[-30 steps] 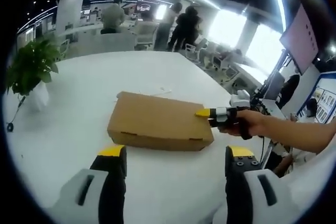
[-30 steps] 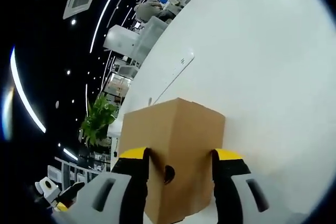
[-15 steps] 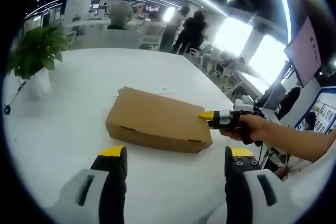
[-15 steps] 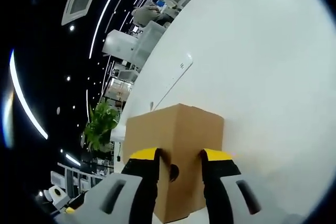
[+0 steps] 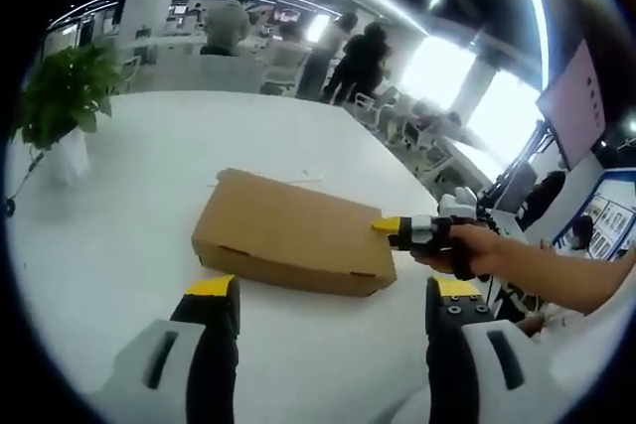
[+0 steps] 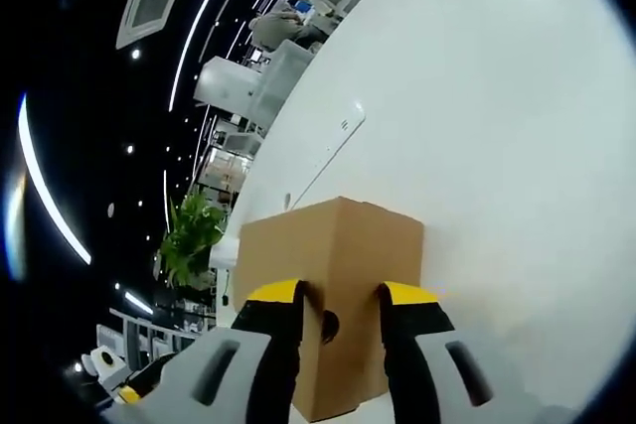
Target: Operate the shoe box by opening the lid, removing the specified soft item, and placing it in the target area until the item is outside and the box remains undamaged.
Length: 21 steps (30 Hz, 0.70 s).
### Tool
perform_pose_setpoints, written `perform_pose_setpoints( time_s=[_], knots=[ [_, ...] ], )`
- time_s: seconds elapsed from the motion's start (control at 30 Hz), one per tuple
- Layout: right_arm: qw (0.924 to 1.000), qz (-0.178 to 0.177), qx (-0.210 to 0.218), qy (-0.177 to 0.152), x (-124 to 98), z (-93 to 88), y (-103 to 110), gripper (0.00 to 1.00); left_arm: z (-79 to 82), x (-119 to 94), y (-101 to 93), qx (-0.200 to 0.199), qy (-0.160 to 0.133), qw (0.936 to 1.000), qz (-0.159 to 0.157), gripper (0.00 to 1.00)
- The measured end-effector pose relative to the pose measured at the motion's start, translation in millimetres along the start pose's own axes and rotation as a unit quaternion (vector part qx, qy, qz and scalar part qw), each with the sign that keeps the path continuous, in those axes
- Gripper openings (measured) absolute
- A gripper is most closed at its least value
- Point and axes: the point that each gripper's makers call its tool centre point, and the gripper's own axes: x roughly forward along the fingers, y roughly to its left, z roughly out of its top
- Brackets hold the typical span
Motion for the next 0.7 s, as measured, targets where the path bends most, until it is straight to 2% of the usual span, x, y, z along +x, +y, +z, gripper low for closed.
perform_pose_setpoints(
  time_s=[0.13, 0.17, 0.2, 0.33, 0.53, 0.63, 0.7],
  knots=[
    [1.0, -0.001, 0.0, -0.001, -1.0, -0.5, 0.8, 0.3, 1.8, 1.1, 7.3, 0.004, 0.002, 1.0, -0.001, 0.79],
    [1.0, 0.0, 0.0, 0.0, -1.0, -0.4, 0.6, 0.3, 8.5, 1.4, 10.8, 0.022, -0.014, 0.9997, -0.001, 0.79],
    [1.0, 0.001, 0.001, 0.0, -0.9, -0.3, 0.5, 0.3, 9.1, 0.7, 11.9, 0.023, -0.015, 0.9996, 0.002, 0.79],
    [1.0, 0.002, -0.002, 0.002, -0.7, 0.1, 0.4, 0.3, 12.5, 1.3, 24.6, 0.015, -0.001, 0.9999, 0.005, 0.82],
    [1.0, 0.002, -0.003, 0.006, 0.1, 1.1, -0.5, 0.3, 28.2, 0.8, 46.6, 0.023, 0.001, 0.9997, 0.008, 0.82],
    [1.0, 0.002, -0.002, 0.007, -0.7, 0.2, 0.6, 0.3, 41.0, 3.3, 59.8, 0.047, -0.002, 0.9989, 0.008, 0.82],
    [1.0, 0.003, -0.004, 0.007, -0.3, 0.6, 0.0, 0.3, 45.3, 5.5, 60.4, 0.068, 0.005, 0.9976, 0.008, 0.82]
  ],
)
